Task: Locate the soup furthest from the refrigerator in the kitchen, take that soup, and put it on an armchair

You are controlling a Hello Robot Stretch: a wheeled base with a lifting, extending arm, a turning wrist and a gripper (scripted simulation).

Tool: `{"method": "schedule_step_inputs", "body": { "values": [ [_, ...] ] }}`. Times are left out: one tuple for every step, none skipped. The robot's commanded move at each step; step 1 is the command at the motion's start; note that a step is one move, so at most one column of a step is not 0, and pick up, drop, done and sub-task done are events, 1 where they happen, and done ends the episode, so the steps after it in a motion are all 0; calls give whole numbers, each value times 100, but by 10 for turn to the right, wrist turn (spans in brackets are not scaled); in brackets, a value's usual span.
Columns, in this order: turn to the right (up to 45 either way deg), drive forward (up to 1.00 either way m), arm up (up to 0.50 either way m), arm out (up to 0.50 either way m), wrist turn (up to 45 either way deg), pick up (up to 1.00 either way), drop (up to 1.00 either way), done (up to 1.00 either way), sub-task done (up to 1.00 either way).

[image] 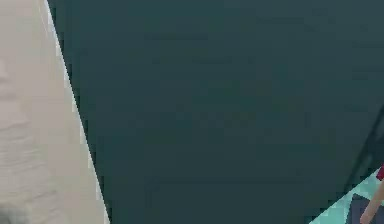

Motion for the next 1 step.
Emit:
{"method": "schedule_step_inputs", "body": {
  "values": [
    [-450, 0, 0, 0, 0, 0, 0, 0, 0]
  ]
}}
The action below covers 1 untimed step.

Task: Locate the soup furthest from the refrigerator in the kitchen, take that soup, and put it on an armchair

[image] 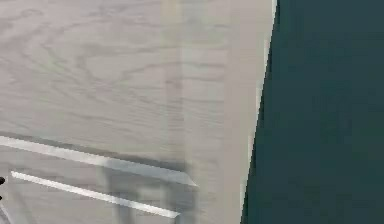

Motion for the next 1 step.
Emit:
{"method": "schedule_step_inputs", "body": {
  "values": [
    [-450, 0, 0, 0, 0, 0, 0, 0, 0]
  ]
}}
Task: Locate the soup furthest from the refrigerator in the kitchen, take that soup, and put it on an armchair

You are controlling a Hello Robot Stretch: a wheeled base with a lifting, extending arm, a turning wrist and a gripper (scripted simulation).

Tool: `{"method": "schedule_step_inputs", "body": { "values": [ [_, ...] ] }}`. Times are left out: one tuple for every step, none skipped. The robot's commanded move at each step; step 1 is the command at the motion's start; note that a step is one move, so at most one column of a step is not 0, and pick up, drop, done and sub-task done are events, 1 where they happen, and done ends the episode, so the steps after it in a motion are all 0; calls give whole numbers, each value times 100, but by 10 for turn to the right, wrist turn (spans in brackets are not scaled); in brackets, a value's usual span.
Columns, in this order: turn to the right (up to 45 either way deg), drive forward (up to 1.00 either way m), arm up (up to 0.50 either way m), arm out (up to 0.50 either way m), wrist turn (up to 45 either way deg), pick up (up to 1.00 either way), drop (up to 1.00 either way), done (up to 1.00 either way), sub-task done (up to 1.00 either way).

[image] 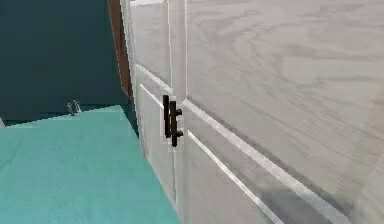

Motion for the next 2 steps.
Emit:
{"method": "schedule_step_inputs", "body": {
  "values": [
    [-450, 0, 0, 0, 0, 0, 0, 0, 0],
    [-30, 0, 0, 0, 0, 0, 0, 0, 0]
  ]
}}
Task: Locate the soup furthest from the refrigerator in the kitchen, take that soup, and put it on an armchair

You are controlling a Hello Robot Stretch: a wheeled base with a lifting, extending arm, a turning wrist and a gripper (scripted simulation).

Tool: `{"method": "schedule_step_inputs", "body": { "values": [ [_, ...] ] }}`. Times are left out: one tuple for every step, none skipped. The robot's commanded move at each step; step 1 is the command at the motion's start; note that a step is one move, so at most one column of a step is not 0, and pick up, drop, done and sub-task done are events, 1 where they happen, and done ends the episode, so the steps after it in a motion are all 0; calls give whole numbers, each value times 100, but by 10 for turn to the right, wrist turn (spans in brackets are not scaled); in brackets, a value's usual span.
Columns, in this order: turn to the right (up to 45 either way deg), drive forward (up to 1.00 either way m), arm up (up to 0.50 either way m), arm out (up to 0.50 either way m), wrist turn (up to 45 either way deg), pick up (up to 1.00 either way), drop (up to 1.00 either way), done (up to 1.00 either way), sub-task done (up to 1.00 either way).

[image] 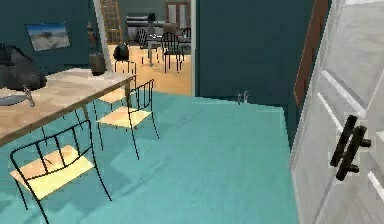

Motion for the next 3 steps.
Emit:
{"method": "schedule_step_inputs", "body": {
  "values": [
    [-450, 0, 0, 0, 0, 0, 0, 0, 0],
    [-300, 0, 0, 0, 0, 0, 0, 0, 0],
    [0, 5, 0, 0, 0, 0, 0, 0, 0]
  ]
}}
